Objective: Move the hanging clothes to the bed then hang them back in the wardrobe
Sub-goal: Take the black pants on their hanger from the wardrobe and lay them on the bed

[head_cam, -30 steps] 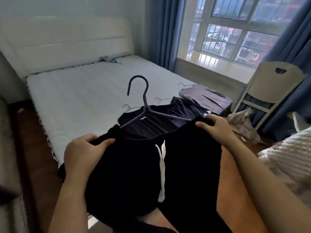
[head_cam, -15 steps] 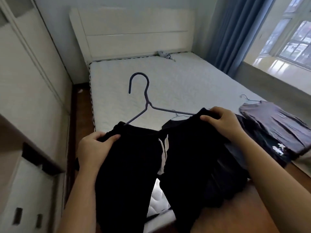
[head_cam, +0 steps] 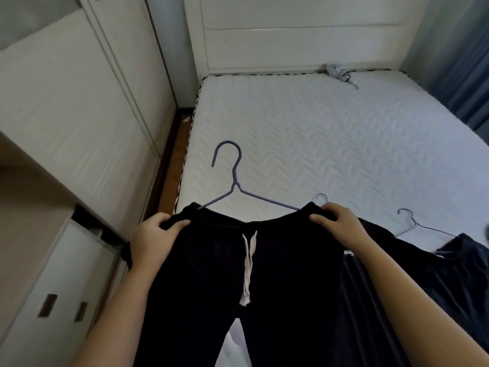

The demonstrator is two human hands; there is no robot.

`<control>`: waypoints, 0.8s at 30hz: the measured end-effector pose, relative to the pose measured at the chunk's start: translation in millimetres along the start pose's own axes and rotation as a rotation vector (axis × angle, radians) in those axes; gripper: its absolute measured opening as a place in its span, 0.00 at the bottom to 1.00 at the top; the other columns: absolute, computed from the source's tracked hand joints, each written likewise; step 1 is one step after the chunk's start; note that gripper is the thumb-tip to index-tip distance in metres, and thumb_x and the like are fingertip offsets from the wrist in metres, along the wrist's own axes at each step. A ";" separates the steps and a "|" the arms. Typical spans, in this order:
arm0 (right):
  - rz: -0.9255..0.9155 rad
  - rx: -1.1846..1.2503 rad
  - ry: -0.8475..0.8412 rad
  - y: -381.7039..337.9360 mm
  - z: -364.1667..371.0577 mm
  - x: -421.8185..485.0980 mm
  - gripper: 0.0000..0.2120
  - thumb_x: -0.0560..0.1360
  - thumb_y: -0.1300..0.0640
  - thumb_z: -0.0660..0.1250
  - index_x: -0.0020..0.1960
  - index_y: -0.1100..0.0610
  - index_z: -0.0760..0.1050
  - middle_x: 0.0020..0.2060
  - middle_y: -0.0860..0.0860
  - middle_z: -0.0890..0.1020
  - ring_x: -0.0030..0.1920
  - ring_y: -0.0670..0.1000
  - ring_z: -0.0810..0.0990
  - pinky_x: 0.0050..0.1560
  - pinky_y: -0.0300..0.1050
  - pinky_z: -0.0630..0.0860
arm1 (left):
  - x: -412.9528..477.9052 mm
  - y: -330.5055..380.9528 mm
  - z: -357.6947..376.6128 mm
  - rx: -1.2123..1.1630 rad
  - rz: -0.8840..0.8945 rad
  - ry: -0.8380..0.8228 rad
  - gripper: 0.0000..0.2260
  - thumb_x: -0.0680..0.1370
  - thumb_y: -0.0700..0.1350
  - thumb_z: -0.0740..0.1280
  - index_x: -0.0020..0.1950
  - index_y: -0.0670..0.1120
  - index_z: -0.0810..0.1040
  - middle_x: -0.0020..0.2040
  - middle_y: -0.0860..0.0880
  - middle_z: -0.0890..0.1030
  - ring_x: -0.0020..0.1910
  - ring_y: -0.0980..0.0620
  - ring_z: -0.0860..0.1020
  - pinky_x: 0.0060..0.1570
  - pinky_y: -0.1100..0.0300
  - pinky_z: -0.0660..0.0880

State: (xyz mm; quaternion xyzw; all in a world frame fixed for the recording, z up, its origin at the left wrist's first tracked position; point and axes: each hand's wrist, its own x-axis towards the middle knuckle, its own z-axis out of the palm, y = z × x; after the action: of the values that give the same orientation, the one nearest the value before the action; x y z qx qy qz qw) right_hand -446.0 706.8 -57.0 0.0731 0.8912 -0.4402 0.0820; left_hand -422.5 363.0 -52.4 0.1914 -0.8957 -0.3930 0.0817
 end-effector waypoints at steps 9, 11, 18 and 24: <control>0.112 -0.038 -0.046 78.5 71.7 122.8 0.10 0.74 0.59 0.65 0.55 0.60 0.76 0.47 0.51 0.78 0.52 0.51 0.74 0.52 0.40 0.64 | 102.8 -70.2 105.5 0.188 -0.123 -0.163 0.17 0.71 0.59 0.66 0.47 0.46 0.77 0.42 0.47 0.81 0.45 0.44 0.77 0.46 0.50 0.75; 0.166 -0.036 -0.032 99.7 88.8 151.9 0.11 0.74 0.59 0.65 0.55 0.60 0.76 0.51 0.53 0.80 0.52 0.51 0.75 0.52 0.40 0.63 | 124.1 -88.3 140.9 0.217 -0.124 -0.204 0.16 0.72 0.58 0.65 0.46 0.45 0.76 0.41 0.47 0.80 0.45 0.43 0.77 0.46 0.50 0.74; 0.302 -0.040 0.000 180.3 154.9 236.3 0.10 0.74 0.59 0.67 0.54 0.60 0.77 0.50 0.54 0.80 0.54 0.53 0.76 0.52 0.39 0.65 | 188.5 -161.1 259.7 0.354 -0.129 -0.269 0.14 0.74 0.55 0.64 0.44 0.44 0.75 0.38 0.50 0.77 0.44 0.43 0.77 0.53 0.49 0.70; 0.370 -0.069 -0.039 229.1 210.4 293.3 0.09 0.74 0.58 0.65 0.53 0.60 0.75 0.45 0.51 0.76 0.47 0.48 0.71 0.49 0.40 0.64 | 233.9 -228.0 334.6 0.485 -0.199 -0.320 0.15 0.76 0.55 0.62 0.50 0.43 0.75 0.45 0.43 0.81 0.49 0.41 0.77 0.54 0.51 0.63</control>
State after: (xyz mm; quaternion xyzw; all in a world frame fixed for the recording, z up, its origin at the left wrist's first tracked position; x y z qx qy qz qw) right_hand -668.7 694.1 -421.8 0.2242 0.8753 -0.3883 0.1809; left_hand -671.9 352.0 -447.8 0.2276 -0.9418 -0.1987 -0.1474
